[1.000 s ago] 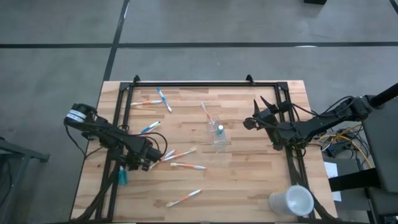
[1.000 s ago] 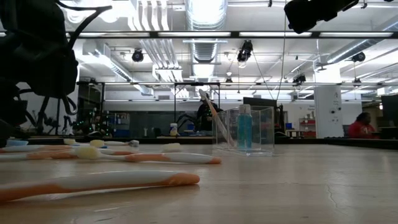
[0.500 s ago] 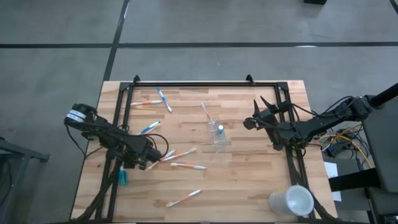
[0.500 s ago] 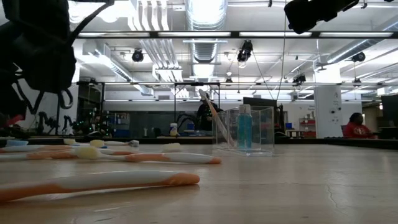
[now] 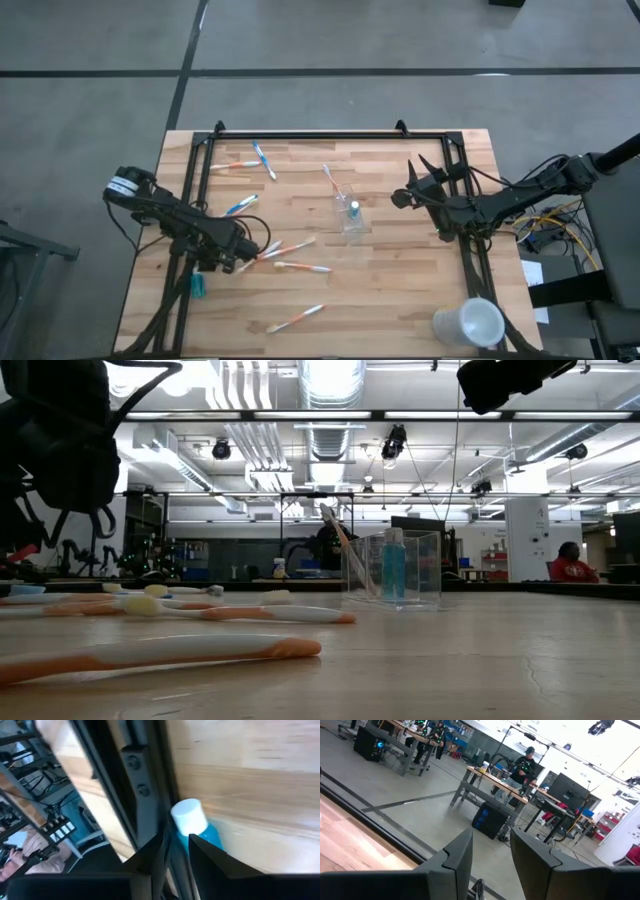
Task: Pick & Place toothbrushing station
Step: Put the mouthwash bottle into the transparent organizer
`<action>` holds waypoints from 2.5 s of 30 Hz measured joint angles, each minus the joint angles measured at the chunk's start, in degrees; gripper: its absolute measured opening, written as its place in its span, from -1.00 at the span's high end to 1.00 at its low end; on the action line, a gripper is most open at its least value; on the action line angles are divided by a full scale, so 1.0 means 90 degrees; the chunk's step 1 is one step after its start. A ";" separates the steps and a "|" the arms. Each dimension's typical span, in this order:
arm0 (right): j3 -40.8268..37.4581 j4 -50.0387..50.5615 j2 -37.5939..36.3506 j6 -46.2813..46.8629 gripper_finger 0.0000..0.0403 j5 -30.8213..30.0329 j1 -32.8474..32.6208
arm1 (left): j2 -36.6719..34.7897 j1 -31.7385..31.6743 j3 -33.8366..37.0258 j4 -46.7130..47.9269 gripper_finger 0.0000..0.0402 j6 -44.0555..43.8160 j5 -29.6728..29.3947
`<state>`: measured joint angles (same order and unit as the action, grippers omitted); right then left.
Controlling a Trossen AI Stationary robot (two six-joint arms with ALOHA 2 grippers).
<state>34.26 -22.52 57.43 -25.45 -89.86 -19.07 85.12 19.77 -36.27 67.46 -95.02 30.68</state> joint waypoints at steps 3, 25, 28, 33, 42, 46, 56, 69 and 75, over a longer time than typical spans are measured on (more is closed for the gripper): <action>-0.0012 0.0002 0.0000 -0.0001 0.38 0.0000 0.0000 | 0.0000 0.0001 0.0002 -0.0184 0.53 -0.0060 -0.0122; -0.0036 0.0000 0.0002 -0.0005 0.38 0.0000 0.0000 | 0.0002 0.0328 0.0209 -0.0397 0.53 -0.0384 -0.0209; -0.0036 0.0000 0.0001 -0.0005 0.38 0.0000 -0.0001 | 0.0002 0.0332 0.0219 -0.0565 0.53 -0.0434 -0.0275; -0.0051 0.0002 0.0002 -0.0005 0.38 0.0000 -0.0002 | 0.0000 0.0341 0.0236 -0.0841 0.53 -0.0588 -0.0218; -0.0097 0.0000 0.0002 -0.0002 0.38 0.0000 0.0000 | 0.0000 0.0355 0.0223 -0.1037 0.53 -0.0581 -0.0010; -0.0109 0.0000 0.0002 -0.0002 0.38 0.0000 0.0000 | 0.0000 0.0352 0.0004 -0.1178 0.53 -0.0556 -0.0061; -0.0109 0.0000 0.0002 -0.0002 0.38 0.0000 0.0000 | 0.0003 0.0352 -0.0998 -0.1578 0.53 -0.0554 -0.1637; -0.0109 -0.0005 0.0000 0.0000 0.38 0.0000 0.0000 | 0.0010 0.0239 -0.1479 -0.4118 0.53 0.0386 -0.2902; -0.0109 -0.0007 0.0002 -0.0001 0.38 0.0002 -0.0002 | -0.0113 0.0189 -0.1566 -0.2963 0.53 0.0052 -0.2599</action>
<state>33.28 -22.59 57.45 -25.46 -89.84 -19.08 84.10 21.47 -50.37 40.79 -94.56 7.28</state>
